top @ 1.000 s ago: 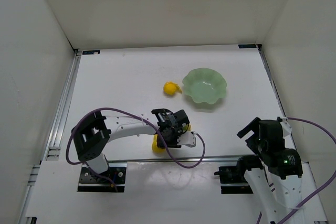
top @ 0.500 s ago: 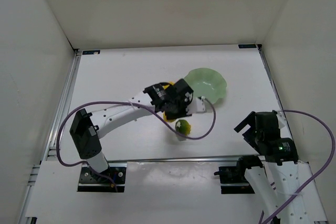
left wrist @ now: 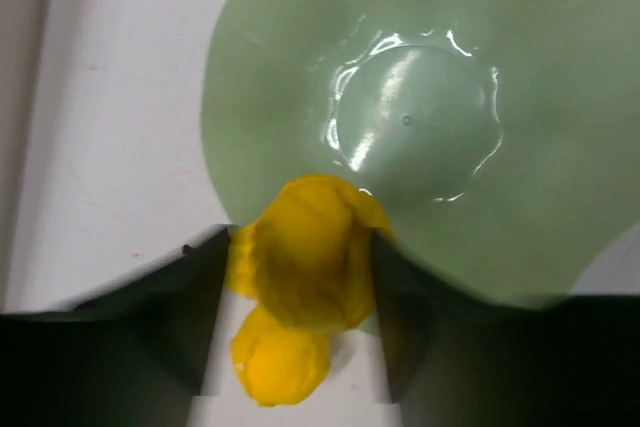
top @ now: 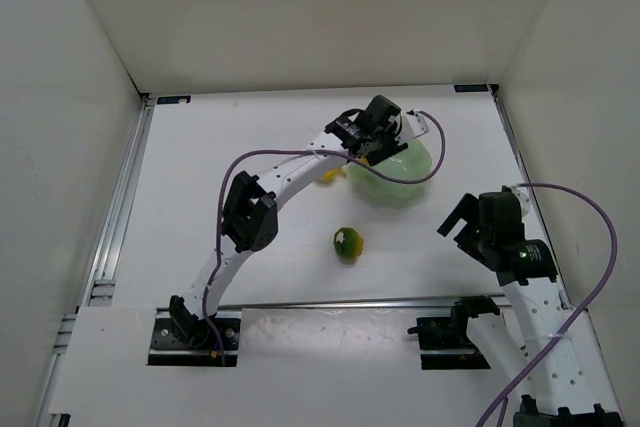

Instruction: Place and organize the fake fruits in the fruit bowl

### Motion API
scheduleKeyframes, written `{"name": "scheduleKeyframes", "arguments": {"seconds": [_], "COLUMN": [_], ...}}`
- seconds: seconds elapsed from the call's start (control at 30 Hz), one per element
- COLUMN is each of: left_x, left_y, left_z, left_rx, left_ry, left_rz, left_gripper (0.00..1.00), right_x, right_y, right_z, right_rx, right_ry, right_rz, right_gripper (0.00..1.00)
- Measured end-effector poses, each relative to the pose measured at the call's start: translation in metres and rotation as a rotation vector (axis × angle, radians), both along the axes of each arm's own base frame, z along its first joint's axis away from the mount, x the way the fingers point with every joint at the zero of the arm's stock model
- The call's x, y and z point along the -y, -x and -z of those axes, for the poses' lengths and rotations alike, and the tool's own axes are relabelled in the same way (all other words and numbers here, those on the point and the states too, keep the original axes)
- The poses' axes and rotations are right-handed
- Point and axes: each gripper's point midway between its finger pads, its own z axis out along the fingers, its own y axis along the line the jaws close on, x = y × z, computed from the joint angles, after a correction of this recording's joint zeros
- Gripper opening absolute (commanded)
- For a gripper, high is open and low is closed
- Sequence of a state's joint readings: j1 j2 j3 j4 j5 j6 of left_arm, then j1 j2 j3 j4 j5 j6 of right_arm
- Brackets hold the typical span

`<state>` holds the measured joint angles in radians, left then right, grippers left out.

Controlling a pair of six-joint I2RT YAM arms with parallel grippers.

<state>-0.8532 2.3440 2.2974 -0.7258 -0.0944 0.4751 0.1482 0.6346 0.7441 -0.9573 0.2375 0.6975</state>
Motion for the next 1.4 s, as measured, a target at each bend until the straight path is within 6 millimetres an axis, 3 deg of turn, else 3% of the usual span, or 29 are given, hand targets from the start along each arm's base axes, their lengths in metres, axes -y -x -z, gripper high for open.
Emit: {"name": "scheduleKeyframes", "arguments": {"seconds": [0.07, 0.2, 0.3, 0.4, 0.43, 0.5, 0.57, 0.63, 0.7, 0.77, 0.87, 1.0, 1.07, 1.13, 1.27, 1.4], "left_x": [0.002, 0.009, 0.005, -0.022, -0.037, -0.087, -0.152, -0.225, -0.3, -0.356, -0.395, -0.409, -0.409, -0.406, -0.402, -0.399], "left_y": [0.0, 0.001, 0.001, 0.001, -0.001, -0.007, -0.014, -0.019, -0.015, -0.002, 0.028, 0.064, 0.074, 0.079, 0.078, 0.077], "left_z": [0.013, 0.009, -0.018, -0.066, -0.082, -0.118, -0.145, -0.159, -0.151, -0.126, -0.073, -0.013, 0.001, 0.004, -0.002, -0.004], "left_rx": [-0.015, -0.021, -0.005, 0.036, 0.053, 0.088, 0.118, 0.142, 0.144, 0.114, 0.007, -0.151, -0.197, -0.216, -0.206, -0.205], "left_ry": [-0.015, 0.022, 0.077, 0.144, 0.168, 0.215, 0.249, 0.268, 0.248, 0.201, 0.109, 0.018, 0.002, 0.006, 0.039, 0.056], "left_rz": [0.006, -0.014, -0.049, -0.131, -0.168, -0.269, -0.389, -0.526, -0.677, -0.797, -0.876, -0.889, -0.882, -0.871, -0.859, -0.852], "left_gripper": [1.0, 1.0, 1.0, 1.0, 1.0, 1.0, 1.0, 1.0, 1.0, 1.0, 1.0, 1.0, 1.0, 1.0, 1.0, 1.0], "right_x": [-0.006, -0.017, -0.032, -0.059, -0.07, -0.094, -0.118, -0.145, -0.174, -0.197, -0.219, -0.24, -0.245, -0.248, -0.256, -0.261], "right_y": [-0.006, -0.018, -0.023, -0.027, -0.027, -0.027, -0.026, -0.029, -0.035, -0.04, -0.041, -0.042, -0.04, -0.04, -0.045, -0.054], "right_z": [-0.004, -0.011, -0.013, -0.007, -0.003, 0.009, 0.02, 0.033, 0.044, 0.055, 0.071, 0.088, 0.096, 0.102, 0.103, 0.087], "right_rx": [0.029, 0.088, 0.121, 0.115, 0.102, 0.053, -0.009, -0.077, -0.119, -0.14, -0.177, -0.224, -0.251, -0.276, -0.287, -0.257], "right_ry": [0.0, 0.001, -0.004, -0.012, -0.011, 0.006, 0.033, 0.064, 0.078, 0.083, 0.098, 0.11, 0.123, 0.133, 0.14, 0.128], "right_rz": [-0.057, -0.171, -0.283, -0.429, -0.484, -0.595, -0.697, -0.788, -0.858, -0.904, -0.952, -0.993, -1.006, -1.011, -1.008, -0.983], "right_gripper": [1.0, 1.0, 1.0, 1.0, 1.0, 1.0, 1.0, 1.0, 1.0, 1.0, 1.0, 1.0, 0.89, 0.63, 0.26, 0.23]}}
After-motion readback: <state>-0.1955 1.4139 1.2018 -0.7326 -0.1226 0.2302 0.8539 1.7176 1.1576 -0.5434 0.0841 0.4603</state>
